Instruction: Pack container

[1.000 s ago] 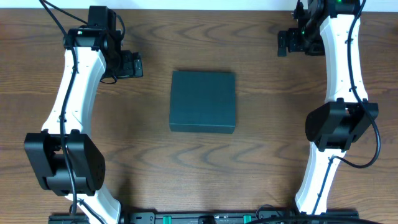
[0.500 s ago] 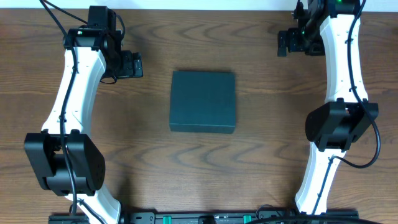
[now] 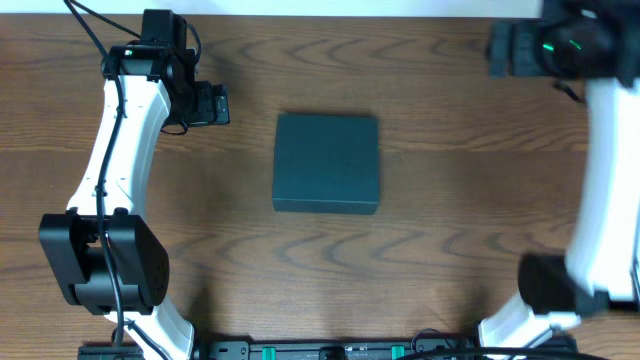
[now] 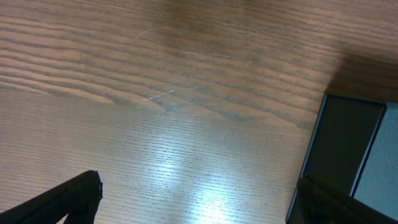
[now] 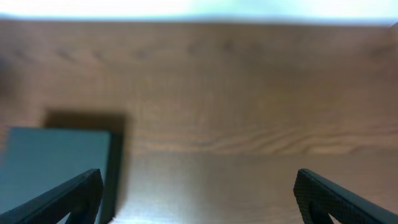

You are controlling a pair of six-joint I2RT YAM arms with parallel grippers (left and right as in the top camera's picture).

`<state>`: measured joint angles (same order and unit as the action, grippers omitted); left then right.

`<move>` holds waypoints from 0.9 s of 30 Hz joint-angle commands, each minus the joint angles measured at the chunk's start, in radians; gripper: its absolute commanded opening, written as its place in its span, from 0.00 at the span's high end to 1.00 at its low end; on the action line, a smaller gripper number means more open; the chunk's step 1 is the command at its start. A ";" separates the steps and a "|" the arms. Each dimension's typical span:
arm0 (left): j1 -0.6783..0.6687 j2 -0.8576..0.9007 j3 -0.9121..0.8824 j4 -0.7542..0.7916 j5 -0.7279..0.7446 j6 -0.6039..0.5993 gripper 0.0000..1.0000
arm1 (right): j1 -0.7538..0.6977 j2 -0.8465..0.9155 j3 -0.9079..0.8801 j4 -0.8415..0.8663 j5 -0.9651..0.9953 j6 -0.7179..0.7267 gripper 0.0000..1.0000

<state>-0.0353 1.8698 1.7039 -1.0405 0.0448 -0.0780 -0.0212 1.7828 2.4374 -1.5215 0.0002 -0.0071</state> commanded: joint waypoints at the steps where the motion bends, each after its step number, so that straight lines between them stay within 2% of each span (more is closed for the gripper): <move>1: 0.002 -0.014 -0.004 -0.002 -0.012 0.006 0.01 | 0.003 -0.097 0.008 -0.005 0.011 0.014 0.01; 7: 0.002 -0.014 -0.004 -0.002 -0.012 0.006 0.01 | 0.006 -0.276 -0.002 0.005 0.027 -0.004 0.01; 11: 0.002 -0.014 -0.004 -0.002 -0.012 0.006 0.01 | 0.025 -0.412 -0.111 0.111 0.038 -0.077 0.01; 15: 0.002 -0.014 -0.004 -0.002 -0.012 0.006 0.01 | 0.058 -0.624 -0.427 0.464 0.038 -0.106 0.01; 20: 0.002 -0.014 -0.004 -0.002 -0.012 0.006 0.01 | 0.099 -0.929 -0.938 0.949 0.033 -0.105 0.01; 22: 0.002 -0.014 -0.004 -0.002 -0.012 0.006 0.01 | 0.106 -1.044 -1.129 1.080 0.033 -0.094 0.01; 27: 0.002 -0.014 -0.004 -0.002 -0.012 0.006 0.01 | 0.107 -1.284 -1.531 1.282 0.034 -0.064 0.01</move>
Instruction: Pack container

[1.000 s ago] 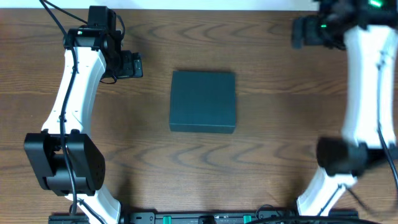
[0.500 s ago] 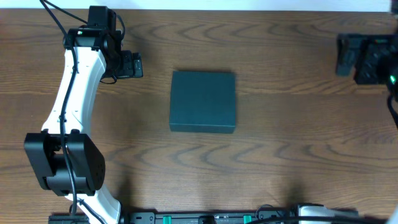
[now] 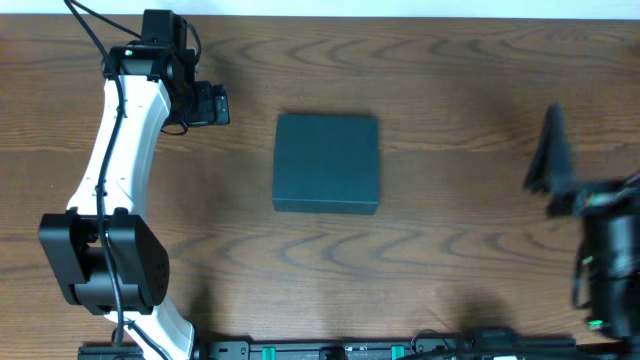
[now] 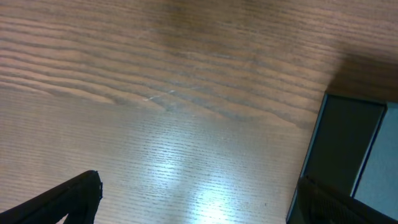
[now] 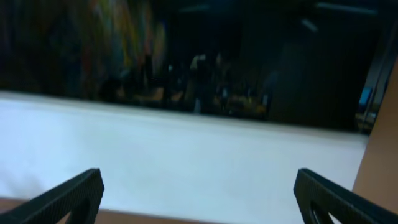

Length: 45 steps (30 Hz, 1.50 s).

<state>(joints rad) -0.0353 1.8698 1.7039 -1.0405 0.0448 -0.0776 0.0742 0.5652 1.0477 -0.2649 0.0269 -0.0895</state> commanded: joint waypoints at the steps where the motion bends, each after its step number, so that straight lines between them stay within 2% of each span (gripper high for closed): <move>1: 0.002 -0.014 -0.004 -0.002 -0.012 0.006 0.02 | 0.011 -0.117 -0.225 0.063 0.007 0.035 0.01; 6: 0.002 -0.014 -0.004 -0.002 -0.012 0.006 0.01 | 0.005 -0.285 -0.488 0.152 0.006 0.139 0.01; 11: 0.002 -0.014 -0.004 -0.002 -0.012 0.006 0.01 | -0.003 -0.396 -0.669 0.184 0.007 0.247 0.01; 17: 0.002 -0.014 -0.004 -0.002 -0.012 0.006 0.01 | -0.003 -0.479 -0.830 0.273 0.007 0.262 0.01; 26: 0.002 -0.014 -0.004 -0.002 -0.012 0.006 0.01 | -0.003 -0.528 -0.941 0.277 0.006 0.322 0.01; 45: 0.002 -0.014 -0.004 -0.002 -0.012 0.006 0.01 | -0.003 -0.560 -1.031 0.297 -0.017 0.340 0.01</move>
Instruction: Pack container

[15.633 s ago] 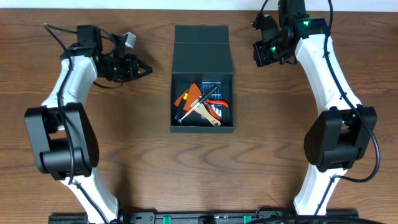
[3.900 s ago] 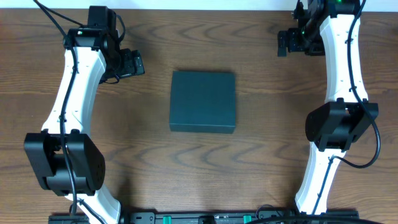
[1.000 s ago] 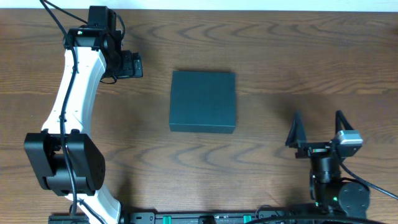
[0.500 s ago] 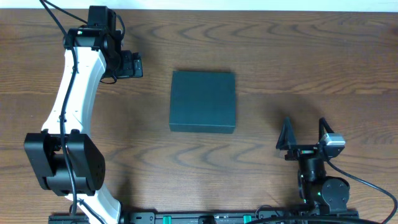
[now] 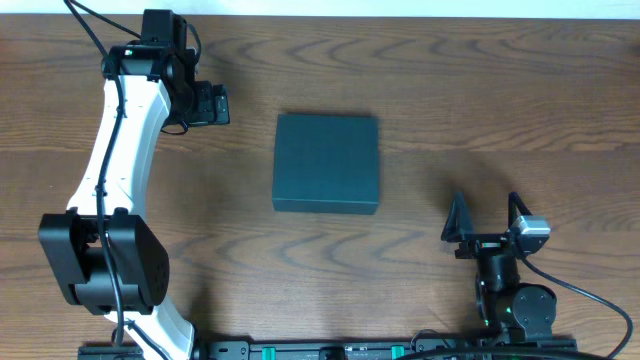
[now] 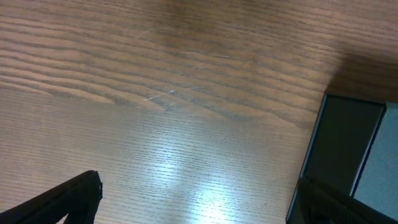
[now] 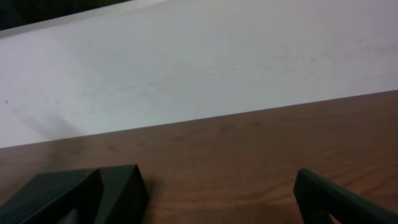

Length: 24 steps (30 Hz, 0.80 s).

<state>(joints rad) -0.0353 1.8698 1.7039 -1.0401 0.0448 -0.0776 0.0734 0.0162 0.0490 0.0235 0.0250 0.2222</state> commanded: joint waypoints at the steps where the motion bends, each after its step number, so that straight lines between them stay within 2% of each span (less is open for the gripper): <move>1: 0.002 -0.014 -0.004 -0.003 -0.012 0.006 0.02 | -0.003 -0.011 -0.044 0.014 -0.014 0.047 0.01; 5: 0.002 -0.014 -0.004 -0.003 -0.012 0.006 0.01 | -0.003 -0.011 -0.044 -0.019 -0.014 0.071 0.01; 13: 0.002 -0.014 -0.004 -0.003 -0.012 0.006 0.01 | -0.003 -0.011 -0.044 -0.080 -0.015 -0.021 0.01; 18: 0.002 -0.014 -0.004 -0.003 -0.012 0.006 0.01 | -0.003 -0.011 -0.044 -0.094 -0.040 -0.144 0.01; 24: 0.002 -0.014 -0.004 -0.003 -0.012 0.006 0.01 | -0.003 -0.011 -0.044 -0.095 -0.038 -0.184 0.01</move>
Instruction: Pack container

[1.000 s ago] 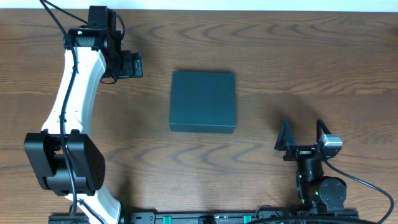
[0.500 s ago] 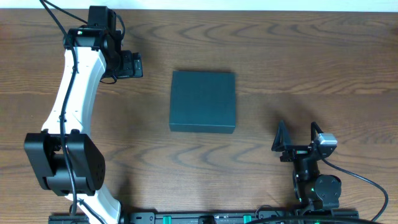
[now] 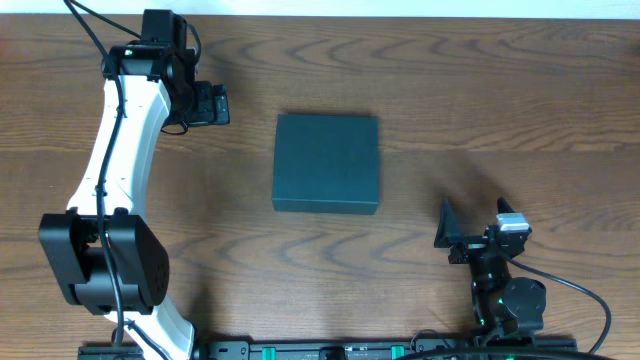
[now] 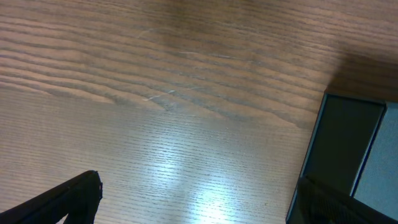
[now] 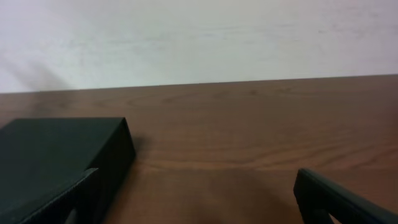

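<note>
A closed dark teal box [image 3: 327,162] lies flat in the middle of the wooden table. My left gripper [image 3: 222,105] hovers to the left of it at the back, open and empty. In the left wrist view, the gripper [image 4: 198,194] has its fingers wide apart over bare wood, with the box [image 4: 348,146] at the right edge. My right gripper [image 3: 470,222] is low at the front right, open and empty. Seen from the right wrist, that gripper [image 5: 196,194] points across the table, with the box [image 5: 59,149] ahead on the left.
The wooden table [image 3: 480,100] carries nothing but the box. A white surface [image 5: 199,37] lies beyond its far edge. The arms' black base rail [image 3: 330,350] runs along the front edge, and the folded right arm sits at the front right.
The right arm has shifted slightly left at the front right. Its wrist camera now looks lower and shows more of the table and the box. The left arm and box are unchanged.
First the right arm reached out to the table's back right corner, gripper open. Then it was drawn back at the right edge, its camera facing the room. Later it sat folded at the front right, where it stays. The left arm and the closed box never moved.
</note>
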You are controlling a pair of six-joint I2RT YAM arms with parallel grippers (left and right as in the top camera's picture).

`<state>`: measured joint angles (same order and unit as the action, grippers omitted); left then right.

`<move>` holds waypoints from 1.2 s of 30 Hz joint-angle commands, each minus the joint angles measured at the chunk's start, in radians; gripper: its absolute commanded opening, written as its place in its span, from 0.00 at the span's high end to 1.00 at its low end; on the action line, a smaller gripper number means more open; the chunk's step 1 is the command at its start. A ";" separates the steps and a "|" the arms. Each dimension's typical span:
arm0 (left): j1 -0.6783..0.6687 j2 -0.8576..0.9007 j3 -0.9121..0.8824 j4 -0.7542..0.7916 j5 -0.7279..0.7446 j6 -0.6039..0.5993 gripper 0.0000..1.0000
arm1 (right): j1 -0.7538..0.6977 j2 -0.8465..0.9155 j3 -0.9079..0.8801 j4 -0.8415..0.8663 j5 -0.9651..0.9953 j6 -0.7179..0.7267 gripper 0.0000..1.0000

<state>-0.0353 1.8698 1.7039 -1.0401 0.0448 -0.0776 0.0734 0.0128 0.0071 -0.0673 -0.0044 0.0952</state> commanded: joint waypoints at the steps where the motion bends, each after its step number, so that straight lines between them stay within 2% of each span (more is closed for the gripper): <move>1: 0.002 -0.014 -0.004 -0.003 -0.012 0.006 0.01 | -0.003 -0.008 -0.002 -0.004 -0.008 -0.068 0.01; 4: 0.002 -0.014 -0.004 -0.003 -0.012 0.006 0.02 | -0.003 -0.008 -0.002 -0.004 -0.008 -0.101 0.01; 36: 0.002 -0.014 -0.004 -0.003 -0.012 0.006 0.01 | -0.003 -0.007 -0.002 -0.004 -0.011 -0.089 0.01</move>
<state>-0.0353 1.8698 1.7039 -1.0401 0.0448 -0.0776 0.0734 0.0128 0.0071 -0.0673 -0.0071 0.0174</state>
